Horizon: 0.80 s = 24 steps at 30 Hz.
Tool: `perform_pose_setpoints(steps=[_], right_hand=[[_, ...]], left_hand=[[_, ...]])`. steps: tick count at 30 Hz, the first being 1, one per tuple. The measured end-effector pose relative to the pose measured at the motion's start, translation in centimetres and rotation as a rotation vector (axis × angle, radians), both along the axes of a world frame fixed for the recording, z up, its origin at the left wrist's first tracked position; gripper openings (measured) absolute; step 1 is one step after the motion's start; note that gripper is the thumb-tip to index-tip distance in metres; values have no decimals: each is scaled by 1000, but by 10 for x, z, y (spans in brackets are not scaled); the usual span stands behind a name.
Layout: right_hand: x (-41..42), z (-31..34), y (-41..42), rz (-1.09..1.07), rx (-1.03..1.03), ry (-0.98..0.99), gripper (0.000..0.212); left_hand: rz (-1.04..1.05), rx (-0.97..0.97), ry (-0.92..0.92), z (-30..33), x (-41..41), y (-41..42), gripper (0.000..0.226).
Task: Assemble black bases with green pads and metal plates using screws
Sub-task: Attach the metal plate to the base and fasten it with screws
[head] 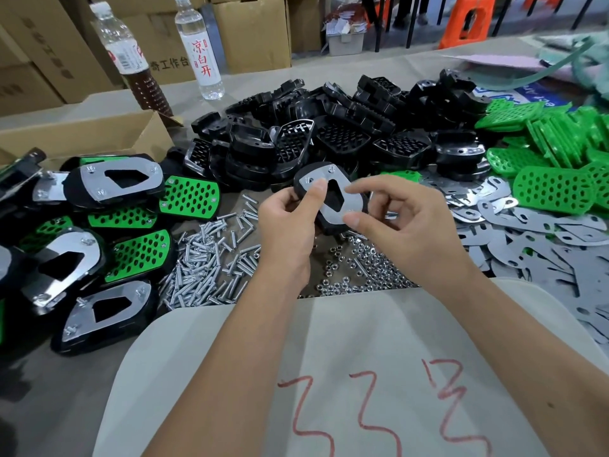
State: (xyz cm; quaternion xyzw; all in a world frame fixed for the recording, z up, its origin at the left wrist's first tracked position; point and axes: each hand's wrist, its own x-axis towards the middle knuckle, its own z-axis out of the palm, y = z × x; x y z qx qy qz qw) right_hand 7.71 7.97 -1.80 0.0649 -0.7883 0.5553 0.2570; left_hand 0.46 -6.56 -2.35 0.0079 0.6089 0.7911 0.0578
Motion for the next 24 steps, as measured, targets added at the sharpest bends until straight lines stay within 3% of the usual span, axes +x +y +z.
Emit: perform_pose_setpoints(steps=[3,13,24], right_hand=[[-1,1,1,36,-53,-35,7],[-3,-1,4,72,-173,-82,31],[-4,-1,3,58,-29,-87,35]], left_hand=[[4,17,-2,0,1,1,19],[19,56,-41,0,2,3,16],[33,61,-32,-4,-1,4,13]])
